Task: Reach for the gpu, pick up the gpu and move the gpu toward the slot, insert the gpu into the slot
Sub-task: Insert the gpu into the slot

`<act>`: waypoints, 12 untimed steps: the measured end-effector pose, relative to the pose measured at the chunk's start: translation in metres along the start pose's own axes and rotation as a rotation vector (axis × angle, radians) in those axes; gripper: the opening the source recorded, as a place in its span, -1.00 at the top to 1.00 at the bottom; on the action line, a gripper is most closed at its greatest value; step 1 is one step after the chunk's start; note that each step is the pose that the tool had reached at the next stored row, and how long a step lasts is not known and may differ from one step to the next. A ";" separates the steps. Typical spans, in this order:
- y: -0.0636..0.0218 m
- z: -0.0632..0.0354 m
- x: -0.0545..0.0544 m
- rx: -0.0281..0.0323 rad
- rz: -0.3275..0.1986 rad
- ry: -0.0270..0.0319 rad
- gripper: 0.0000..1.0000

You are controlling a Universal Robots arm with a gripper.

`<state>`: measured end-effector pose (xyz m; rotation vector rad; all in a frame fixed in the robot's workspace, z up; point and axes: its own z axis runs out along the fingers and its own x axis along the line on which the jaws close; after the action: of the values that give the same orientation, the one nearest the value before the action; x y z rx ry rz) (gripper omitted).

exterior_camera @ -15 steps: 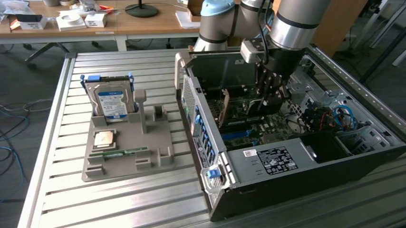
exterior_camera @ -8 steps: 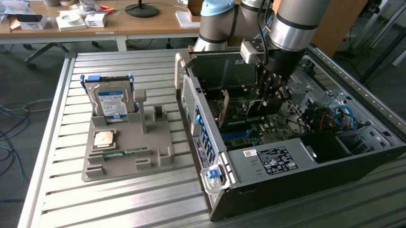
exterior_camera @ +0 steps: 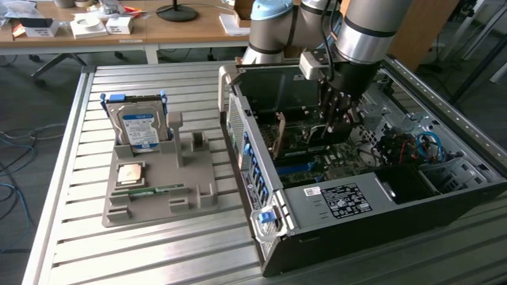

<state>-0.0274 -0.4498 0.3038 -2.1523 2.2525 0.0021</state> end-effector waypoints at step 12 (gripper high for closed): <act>0.0005 0.0047 0.000 -0.0001 0.000 0.0002 0.47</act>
<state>-0.0278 -0.4498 0.2991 -2.1523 2.2527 0.0020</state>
